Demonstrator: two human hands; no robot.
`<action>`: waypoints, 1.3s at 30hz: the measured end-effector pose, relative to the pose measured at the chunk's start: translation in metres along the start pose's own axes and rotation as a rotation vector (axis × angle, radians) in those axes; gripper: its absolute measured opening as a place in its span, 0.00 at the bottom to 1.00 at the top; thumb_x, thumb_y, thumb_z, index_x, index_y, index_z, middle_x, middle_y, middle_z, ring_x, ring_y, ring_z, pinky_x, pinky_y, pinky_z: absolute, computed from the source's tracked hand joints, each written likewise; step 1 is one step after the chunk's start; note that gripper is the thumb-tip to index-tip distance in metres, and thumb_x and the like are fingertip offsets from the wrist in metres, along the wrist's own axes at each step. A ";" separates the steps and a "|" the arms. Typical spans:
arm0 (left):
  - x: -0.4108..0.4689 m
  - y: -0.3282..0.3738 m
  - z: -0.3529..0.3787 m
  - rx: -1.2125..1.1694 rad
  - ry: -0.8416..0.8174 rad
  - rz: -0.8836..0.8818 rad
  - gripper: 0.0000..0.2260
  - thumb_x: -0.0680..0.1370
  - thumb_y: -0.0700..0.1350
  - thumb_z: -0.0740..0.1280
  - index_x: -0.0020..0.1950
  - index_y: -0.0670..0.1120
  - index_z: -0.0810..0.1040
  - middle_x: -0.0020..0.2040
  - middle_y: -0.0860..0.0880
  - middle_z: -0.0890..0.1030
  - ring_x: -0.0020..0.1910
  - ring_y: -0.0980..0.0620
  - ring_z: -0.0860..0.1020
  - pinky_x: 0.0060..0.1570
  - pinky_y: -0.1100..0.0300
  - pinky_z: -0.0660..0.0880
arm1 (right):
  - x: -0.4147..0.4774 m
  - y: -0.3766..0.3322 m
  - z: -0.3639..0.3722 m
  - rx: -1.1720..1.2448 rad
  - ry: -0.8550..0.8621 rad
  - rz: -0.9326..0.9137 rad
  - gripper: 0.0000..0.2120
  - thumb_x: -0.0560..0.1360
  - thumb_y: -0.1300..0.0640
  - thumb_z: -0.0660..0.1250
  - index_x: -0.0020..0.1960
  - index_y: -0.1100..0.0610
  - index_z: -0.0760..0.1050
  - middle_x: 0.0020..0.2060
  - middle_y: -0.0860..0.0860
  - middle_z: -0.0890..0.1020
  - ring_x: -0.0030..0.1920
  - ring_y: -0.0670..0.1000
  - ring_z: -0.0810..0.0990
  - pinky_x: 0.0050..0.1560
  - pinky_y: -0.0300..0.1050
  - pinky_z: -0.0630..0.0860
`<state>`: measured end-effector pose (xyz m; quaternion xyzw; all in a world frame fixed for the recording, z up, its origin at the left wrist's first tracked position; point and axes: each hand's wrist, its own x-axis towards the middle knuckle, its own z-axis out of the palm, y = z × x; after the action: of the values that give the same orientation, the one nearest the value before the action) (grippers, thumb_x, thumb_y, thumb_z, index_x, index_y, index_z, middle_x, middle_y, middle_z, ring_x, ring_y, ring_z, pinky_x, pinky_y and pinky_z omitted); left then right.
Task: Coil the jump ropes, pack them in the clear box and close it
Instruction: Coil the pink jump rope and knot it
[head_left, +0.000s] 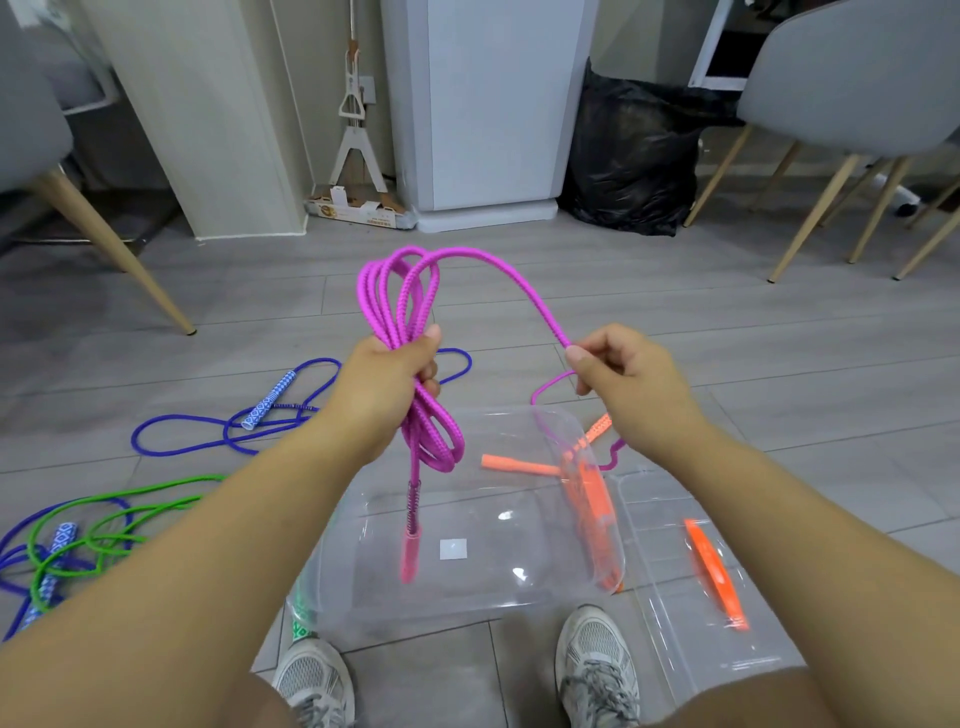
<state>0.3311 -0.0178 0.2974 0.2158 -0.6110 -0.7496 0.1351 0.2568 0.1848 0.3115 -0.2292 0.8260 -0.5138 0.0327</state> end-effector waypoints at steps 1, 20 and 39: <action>-0.002 -0.001 0.004 0.025 0.003 0.005 0.15 0.79 0.45 0.64 0.33 0.46 0.68 0.24 0.52 0.68 0.22 0.55 0.69 0.31 0.59 0.65 | 0.000 -0.003 0.006 0.000 -0.007 -0.005 0.08 0.77 0.58 0.64 0.39 0.55 0.72 0.30 0.50 0.76 0.26 0.37 0.71 0.30 0.28 0.65; -0.015 0.007 0.021 0.103 -0.030 0.069 0.12 0.75 0.48 0.69 0.34 0.45 0.75 0.28 0.48 0.72 0.29 0.50 0.68 0.32 0.57 0.67 | -0.013 -0.040 0.039 -0.249 -0.242 -0.130 0.08 0.77 0.54 0.63 0.45 0.55 0.78 0.37 0.56 0.80 0.38 0.54 0.76 0.41 0.44 0.70; -0.010 0.029 -0.006 -0.182 0.025 0.013 0.16 0.77 0.49 0.66 0.33 0.47 0.65 0.25 0.51 0.65 0.24 0.52 0.65 0.31 0.57 0.68 | -0.004 0.045 -0.032 -0.525 -0.244 0.144 0.07 0.78 0.53 0.63 0.48 0.53 0.78 0.38 0.50 0.79 0.39 0.50 0.74 0.33 0.27 0.66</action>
<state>0.3412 -0.0243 0.3262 0.2079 -0.5400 -0.7984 0.1664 0.2358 0.2292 0.2872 -0.2309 0.9348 -0.2475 0.1078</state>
